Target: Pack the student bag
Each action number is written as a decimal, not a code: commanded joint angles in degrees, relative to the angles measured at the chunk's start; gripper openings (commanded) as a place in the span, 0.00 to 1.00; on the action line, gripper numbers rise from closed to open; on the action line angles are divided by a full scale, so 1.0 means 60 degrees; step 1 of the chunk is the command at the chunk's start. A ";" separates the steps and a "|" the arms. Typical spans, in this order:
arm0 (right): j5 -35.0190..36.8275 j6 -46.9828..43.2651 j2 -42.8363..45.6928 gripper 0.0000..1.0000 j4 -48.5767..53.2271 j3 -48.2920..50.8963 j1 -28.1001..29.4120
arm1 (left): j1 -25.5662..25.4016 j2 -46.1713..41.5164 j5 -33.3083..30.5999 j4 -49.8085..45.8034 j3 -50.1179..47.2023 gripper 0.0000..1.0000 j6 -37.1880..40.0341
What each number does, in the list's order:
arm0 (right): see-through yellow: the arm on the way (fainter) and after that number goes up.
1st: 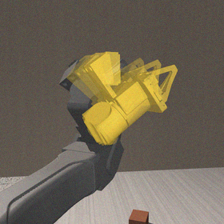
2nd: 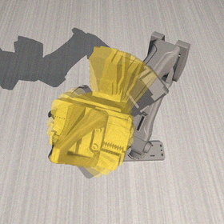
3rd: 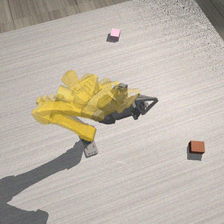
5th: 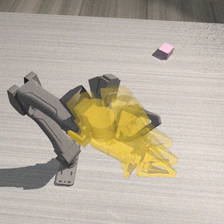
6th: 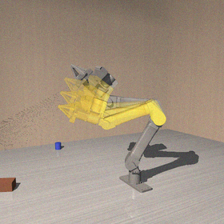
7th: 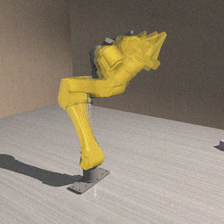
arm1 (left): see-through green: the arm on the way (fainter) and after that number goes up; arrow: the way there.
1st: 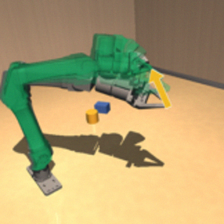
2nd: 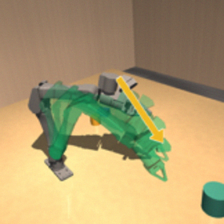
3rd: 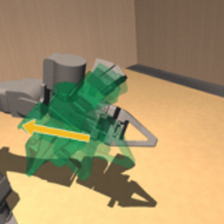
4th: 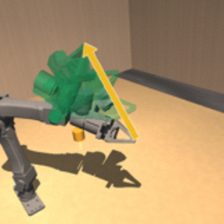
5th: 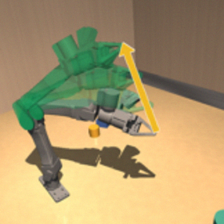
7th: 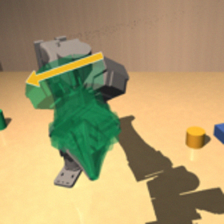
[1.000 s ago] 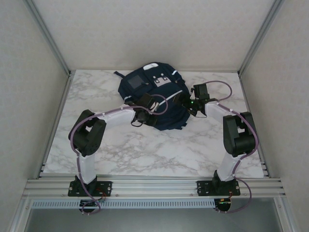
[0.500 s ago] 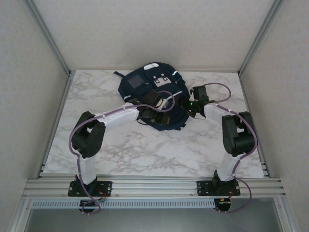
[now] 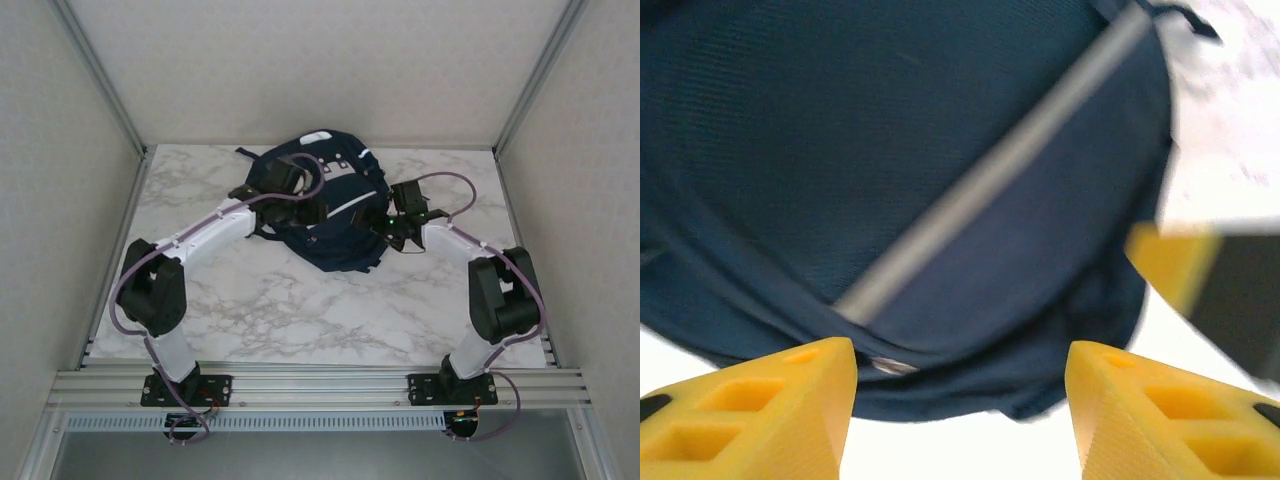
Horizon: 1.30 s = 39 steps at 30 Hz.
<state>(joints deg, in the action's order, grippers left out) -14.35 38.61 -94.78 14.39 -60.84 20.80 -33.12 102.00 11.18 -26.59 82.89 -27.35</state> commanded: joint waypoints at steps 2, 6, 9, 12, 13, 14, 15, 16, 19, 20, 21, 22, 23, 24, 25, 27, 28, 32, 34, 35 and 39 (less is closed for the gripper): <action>0.0892 0.0071 0.0729 0.89 0.1514 0.0044 0.0705 | 0.0870 0.0344 -0.0356 0.0234 -0.0275 0.57 -0.0863; 0.1567 0.0275 0.1029 0.88 0.1955 -0.0170 0.1387 | 0.1311 0.0955 -0.0354 0.0785 -0.0043 0.58 -0.0978; 0.1987 0.0667 0.0930 0.85 0.1834 -0.0520 0.2313 | 0.1488 0.1624 -0.0190 0.0846 0.0460 0.58 -0.1007; 0.2622 0.1261 0.0511 0.80 0.1572 -0.0873 0.3077 | 0.1522 0.1917 -0.0150 0.0848 0.0743 0.57 -0.1038; 0.2853 0.1425 0.0343 0.78 0.1433 -0.0977 0.3299 | 0.1522 0.1919 -0.0093 0.0938 0.0731 0.57 -0.1062; 0.3078 0.1620 0.0070 0.76 0.1260 -0.1152 0.3523 | 0.1524 0.1948 -0.0016 0.1027 0.0696 0.57 -0.1080; 0.3325 0.1816 -0.0188 0.74 0.1203 -0.1367 0.3616 | 0.1528 0.1970 0.0107 0.1117 0.0676 0.56 -0.1081; 0.3560 0.1930 -0.0437 0.73 0.1175 -0.1566 0.3908 | 0.1522 0.1999 0.0174 0.1165 0.0661 0.54 -0.1089; 0.4245 0.2104 -0.1397 0.68 0.1134 -0.2409 0.4323 | 0.1529 0.2087 0.0241 0.1271 0.0567 0.36 -0.1069; 0.4373 0.2162 -0.1739 0.65 0.1164 -0.2751 0.4382 | 0.1522 0.2110 0.0246 0.1329 0.0516 0.30 -0.1081; 0.4557 0.2199 -0.2056 0.64 0.1210 -0.3039 0.4440 | 0.1522 0.2117 0.0276 0.1365 0.0469 0.24 -0.1106; 0.4746 0.2242 -0.2292 0.62 0.1233 -0.3248 0.4484 | 0.1522 0.2117 0.0334 0.1434 0.0411 0.21 -0.1138; 0.4939 0.2265 -0.2550 0.61 0.1226 -0.3451 0.4524 | 0.1529 0.2105 0.0406 0.1539 0.0347 0.17 -0.1196; 0.5214 0.2261 -0.2775 0.60 0.1215 -0.3603 0.4557 | 0.1515 0.2081 0.0462 0.1672 0.0258 0.14 -0.1254; 0.5399 0.2277 -0.2936 0.59 0.1207 -0.3735 0.4564 | 0.1522 0.2062 0.0485 0.1764 0.0178 0.11 -0.1320; 0.5761 0.2390 -0.3401 0.56 0.1252 -0.4050 0.4586 | 0.1509 0.2066 0.0523 0.1871 0.0088 0.03 -0.1420; 0.5909 0.2454 -0.3570 0.54 0.1312 -0.4190 0.4590 | 0.1507 0.2073 0.0582 0.1918 0.0057 0.00 -0.1453; 0.6758 0.2880 -0.3882 0.46 0.1542 -0.4392 0.4598 | 0.1510 0.2086 0.0728 0.2007 -0.0037 0.00 -0.1549; 0.7047 0.2944 -0.3919 0.39 0.1550 -0.4394 0.4600 | 0.1514 0.2042 0.0729 0.2058 -0.0083 0.00 -0.1578; 0.7156 0.2966 -0.3932 0.35 0.1641 -0.4420 0.4593 | 0.1509 0.2029 0.0728 0.2074 -0.0085 0.00 -0.1589; 0.7437 0.3002 -0.3927 0.27 0.2334 -0.4571 0.4599 | 0.1511 0.2085 0.0639 0.2017 0.0011 0.00 -0.1620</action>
<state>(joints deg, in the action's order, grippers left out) 22.70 55.40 -117.23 26.63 -85.89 49.08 -24.25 113.78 13.74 -15.03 83.13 -36.07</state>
